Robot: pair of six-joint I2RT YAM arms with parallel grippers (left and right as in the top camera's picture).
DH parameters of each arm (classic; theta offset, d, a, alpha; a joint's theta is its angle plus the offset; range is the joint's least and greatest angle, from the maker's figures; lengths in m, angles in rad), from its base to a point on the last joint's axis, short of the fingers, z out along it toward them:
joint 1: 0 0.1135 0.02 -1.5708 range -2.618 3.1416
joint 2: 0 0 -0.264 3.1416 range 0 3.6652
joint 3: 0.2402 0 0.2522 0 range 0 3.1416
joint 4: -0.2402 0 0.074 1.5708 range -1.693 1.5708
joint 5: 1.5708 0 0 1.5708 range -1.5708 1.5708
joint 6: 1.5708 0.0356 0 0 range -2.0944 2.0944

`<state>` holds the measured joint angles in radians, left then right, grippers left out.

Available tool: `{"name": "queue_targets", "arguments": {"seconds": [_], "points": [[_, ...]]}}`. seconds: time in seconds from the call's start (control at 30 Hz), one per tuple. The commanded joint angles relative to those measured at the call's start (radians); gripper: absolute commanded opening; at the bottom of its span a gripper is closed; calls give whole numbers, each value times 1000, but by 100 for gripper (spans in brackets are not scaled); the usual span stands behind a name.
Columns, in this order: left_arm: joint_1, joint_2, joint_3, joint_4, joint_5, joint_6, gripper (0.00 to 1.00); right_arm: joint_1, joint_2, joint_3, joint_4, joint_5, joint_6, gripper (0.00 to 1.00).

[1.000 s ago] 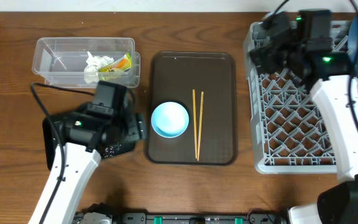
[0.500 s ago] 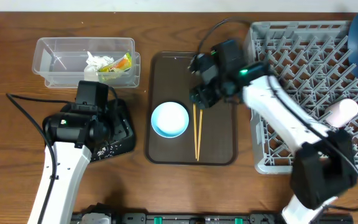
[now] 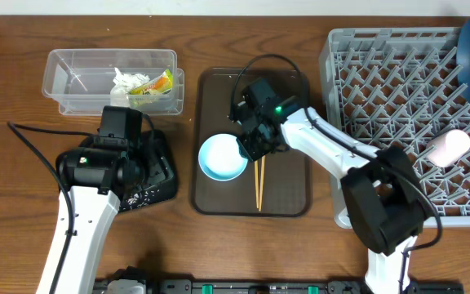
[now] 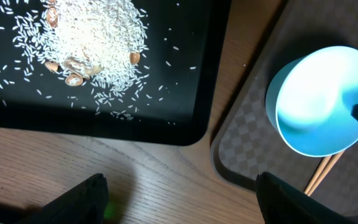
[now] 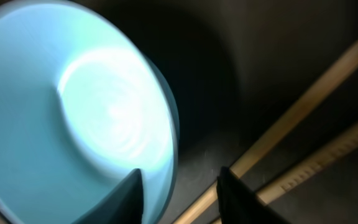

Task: Sort waste into correct bins and load items into the dishwasher rack
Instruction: 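Reach right gripper to the light-blue bowl and grasp its rim, then carry light-blue bowl with right gripper and set it in the rack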

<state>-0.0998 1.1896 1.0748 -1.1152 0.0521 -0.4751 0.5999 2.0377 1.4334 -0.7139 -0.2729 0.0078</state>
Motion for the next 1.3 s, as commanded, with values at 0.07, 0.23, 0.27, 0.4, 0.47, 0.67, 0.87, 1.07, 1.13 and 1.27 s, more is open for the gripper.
{"name": "queue_targets", "arguments": {"seconds": [0.07, 0.23, 0.27, 0.4, 0.47, 0.67, 0.87, 1.07, 1.13, 1.27], "points": [[5, 4, 9, -3, -16, -9, 79, 15, 29, -2, 14, 15, 44, 8], [5, 4, 9, -6, -16, -9, 79, 0, 5, 49, 18, 41, 44, 1], [5, 4, 9, -6, -16, -9, 79, -8, -8, 61, 12, 58, 44, 1], [5, 4, 9, -6, -16, -9, 79, -55, -99, 113, -17, 151, 43, 1], [5, 4, 9, -6, -16, -9, 79, -85, -152, 126, -30, 207, 27, 1], [5, 4, 9, -5, -16, -9, 79, -176, -302, 126, -17, 517, -32, 1], [5, 4, 9, -1, -16, -9, 79, -277, -353, 126, 105, 917, -32, 1], [5, 4, 9, 2, -16, -10, 79, -367, -309, 126, 255, 1310, -68, 1], [5, 4, 9, 2, -16, -9, 79, -391, -280, 126, 296, 1389, -69, 1], [5, 4, 9, 2, -16, -10, 79, -429, -205, 126, 369, 1531, -70, 1]]}}
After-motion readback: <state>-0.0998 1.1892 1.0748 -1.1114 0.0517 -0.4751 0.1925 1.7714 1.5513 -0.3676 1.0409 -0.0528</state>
